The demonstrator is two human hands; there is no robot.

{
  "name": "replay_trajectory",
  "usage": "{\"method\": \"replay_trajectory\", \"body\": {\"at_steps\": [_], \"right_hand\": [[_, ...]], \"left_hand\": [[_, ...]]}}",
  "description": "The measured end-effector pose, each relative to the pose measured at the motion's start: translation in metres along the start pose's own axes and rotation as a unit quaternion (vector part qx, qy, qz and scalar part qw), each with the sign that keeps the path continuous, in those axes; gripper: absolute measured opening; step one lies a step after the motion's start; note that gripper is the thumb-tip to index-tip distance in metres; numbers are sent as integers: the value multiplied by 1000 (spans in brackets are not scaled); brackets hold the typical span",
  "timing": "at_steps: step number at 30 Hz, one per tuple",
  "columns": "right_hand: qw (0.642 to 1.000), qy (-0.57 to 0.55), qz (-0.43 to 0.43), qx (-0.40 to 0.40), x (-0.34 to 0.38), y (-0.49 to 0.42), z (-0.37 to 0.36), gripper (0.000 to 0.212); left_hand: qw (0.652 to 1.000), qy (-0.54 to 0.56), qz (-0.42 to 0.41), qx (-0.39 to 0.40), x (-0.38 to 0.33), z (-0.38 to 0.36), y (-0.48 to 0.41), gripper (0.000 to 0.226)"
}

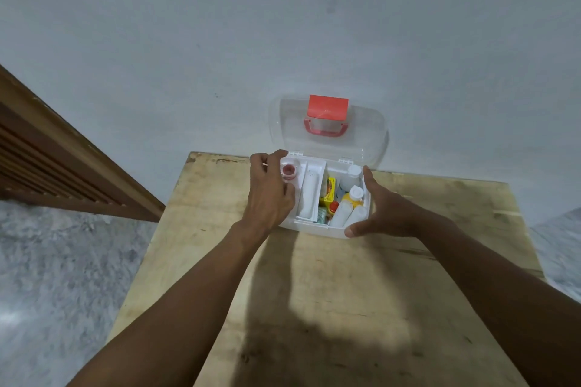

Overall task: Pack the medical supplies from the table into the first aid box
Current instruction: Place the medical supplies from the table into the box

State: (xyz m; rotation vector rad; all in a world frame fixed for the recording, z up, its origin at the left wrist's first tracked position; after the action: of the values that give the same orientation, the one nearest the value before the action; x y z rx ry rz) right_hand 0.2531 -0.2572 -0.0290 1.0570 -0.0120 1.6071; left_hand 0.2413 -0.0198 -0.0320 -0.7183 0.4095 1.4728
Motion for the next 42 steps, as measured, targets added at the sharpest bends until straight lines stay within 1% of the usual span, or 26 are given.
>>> {"method": "replay_trajectory", "body": {"at_steps": [2,4,6,10,13,18,22,23,25,28,29,30,32,34,37,42], "right_hand": [[1000,-2,0,0,0,0,0,141],[1000,-7,0,0,-1,0,0,142],[1000,-9,0,2,-1,1,0,141],[1000,-7,-2,3,0,0,0,141],[1000,-4,-3,6,0,0,0,143],[1000,-8,1,10,1,0,0,141],[1000,-11,1,14,0,0,0,139],[1000,-11,1,14,0,1,0,139],[1000,-14,-3,16,0,1,1,140],[1000,-8,-6,22,1,2,1,140],[1000,-4,-8,24,1,2,1,140],[1000,1,-9,26,1,2,2,139],[999,6,-14,30,1,2,3,137],[999,8,-14,32,2,2,4,136],[999,10,-15,38,2,2,4,138],[999,27,-25,24,7,4,3,138]], "left_hand": [[1000,11,3,20,1,0,6,68],[999,18,31,34,3,-1,10,74],[999,4,43,30,4,-2,13,80],[998,-40,34,24,3,-6,13,86],[997,-49,64,18,10,-8,10,90],[997,5,60,46,15,-5,15,89],[996,60,61,15,13,1,21,90],[995,73,64,17,13,2,24,93],[991,104,72,47,16,2,29,103],[988,97,95,77,23,-2,36,123],[986,100,108,84,25,-2,38,126],[983,113,111,91,26,-3,39,123],[979,152,87,104,25,-3,41,105],[979,161,76,96,25,-3,44,93],[978,174,83,78,23,-4,45,95],[978,180,75,76,23,-4,42,96]]}}
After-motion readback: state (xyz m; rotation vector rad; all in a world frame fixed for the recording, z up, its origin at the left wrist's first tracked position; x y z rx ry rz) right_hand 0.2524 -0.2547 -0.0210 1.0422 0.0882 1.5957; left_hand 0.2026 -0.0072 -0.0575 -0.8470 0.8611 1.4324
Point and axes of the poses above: each hand's wrist, its own y-axis away from the middle knuckle, its own z-axis out of the back of the hand, x = y × z, the point moved 2 cm from there along -y, towards the middle knuckle, and after that the axes turned 3 degrees about x, right-handed, at the moved point
